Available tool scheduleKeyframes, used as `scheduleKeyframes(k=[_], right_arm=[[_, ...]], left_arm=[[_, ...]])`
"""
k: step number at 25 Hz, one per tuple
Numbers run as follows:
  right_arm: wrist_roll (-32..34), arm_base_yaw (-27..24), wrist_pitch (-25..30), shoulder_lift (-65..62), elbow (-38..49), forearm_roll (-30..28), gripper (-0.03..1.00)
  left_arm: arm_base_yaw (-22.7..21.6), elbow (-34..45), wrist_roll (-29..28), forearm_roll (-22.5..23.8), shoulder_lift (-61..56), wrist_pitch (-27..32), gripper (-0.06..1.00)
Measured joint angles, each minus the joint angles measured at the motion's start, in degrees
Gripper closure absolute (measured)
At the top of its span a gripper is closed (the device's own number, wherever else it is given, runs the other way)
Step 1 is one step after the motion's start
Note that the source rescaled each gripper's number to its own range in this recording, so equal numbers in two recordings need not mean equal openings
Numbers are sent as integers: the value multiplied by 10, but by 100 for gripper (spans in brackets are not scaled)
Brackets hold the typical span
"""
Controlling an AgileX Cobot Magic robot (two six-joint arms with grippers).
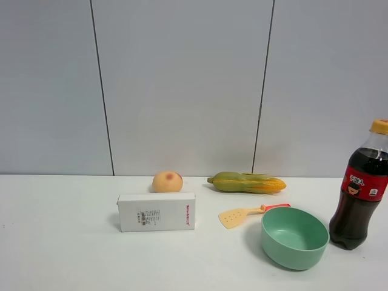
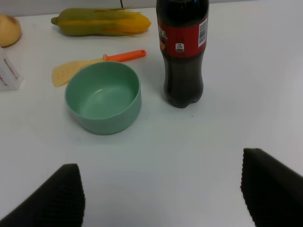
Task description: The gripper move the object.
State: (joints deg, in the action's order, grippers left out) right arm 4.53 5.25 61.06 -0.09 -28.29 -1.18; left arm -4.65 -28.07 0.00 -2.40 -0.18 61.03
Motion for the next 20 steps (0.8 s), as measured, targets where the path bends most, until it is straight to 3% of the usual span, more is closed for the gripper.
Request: scheduleKeyframes(k=[20], right_arm=[[0, 0, 0, 0, 0, 0, 18]], left_arm=[[0, 0, 0, 0, 0, 0, -6]])
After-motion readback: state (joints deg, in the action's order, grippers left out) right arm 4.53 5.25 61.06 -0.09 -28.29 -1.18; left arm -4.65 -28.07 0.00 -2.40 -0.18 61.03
